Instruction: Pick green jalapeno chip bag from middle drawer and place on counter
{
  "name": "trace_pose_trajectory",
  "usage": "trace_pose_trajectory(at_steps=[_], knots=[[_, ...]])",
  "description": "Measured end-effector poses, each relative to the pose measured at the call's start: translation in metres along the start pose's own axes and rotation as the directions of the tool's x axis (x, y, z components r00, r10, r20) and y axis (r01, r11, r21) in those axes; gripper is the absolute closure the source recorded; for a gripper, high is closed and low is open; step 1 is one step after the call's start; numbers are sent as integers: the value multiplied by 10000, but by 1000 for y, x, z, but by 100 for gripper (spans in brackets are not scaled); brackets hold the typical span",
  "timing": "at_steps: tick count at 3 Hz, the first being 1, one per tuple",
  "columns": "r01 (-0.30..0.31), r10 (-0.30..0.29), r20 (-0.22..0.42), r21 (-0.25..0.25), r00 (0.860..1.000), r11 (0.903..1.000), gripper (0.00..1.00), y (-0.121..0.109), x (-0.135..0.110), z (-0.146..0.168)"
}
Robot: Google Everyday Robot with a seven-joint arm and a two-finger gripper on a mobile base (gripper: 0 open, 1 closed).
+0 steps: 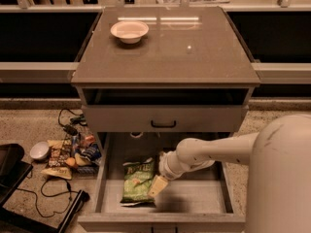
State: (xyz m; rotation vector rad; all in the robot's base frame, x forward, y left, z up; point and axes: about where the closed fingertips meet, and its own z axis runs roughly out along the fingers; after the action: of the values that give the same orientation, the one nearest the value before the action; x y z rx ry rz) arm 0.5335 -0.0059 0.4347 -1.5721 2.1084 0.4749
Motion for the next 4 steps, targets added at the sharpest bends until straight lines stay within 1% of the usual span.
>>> trace_pose_trajectory(at_steps=[1, 2, 3, 4], knots=[[-203, 222, 395, -488, 9990, 9986, 4, 11, -8, 52], [-194, 247, 616, -850, 9978, 9962, 15, 25, -14, 77], [-94, 195, 781, -1282, 9968, 9917, 32, 42, -25, 100], [-168, 320, 941, -1580, 9951, 9873, 63, 51, -30, 108]])
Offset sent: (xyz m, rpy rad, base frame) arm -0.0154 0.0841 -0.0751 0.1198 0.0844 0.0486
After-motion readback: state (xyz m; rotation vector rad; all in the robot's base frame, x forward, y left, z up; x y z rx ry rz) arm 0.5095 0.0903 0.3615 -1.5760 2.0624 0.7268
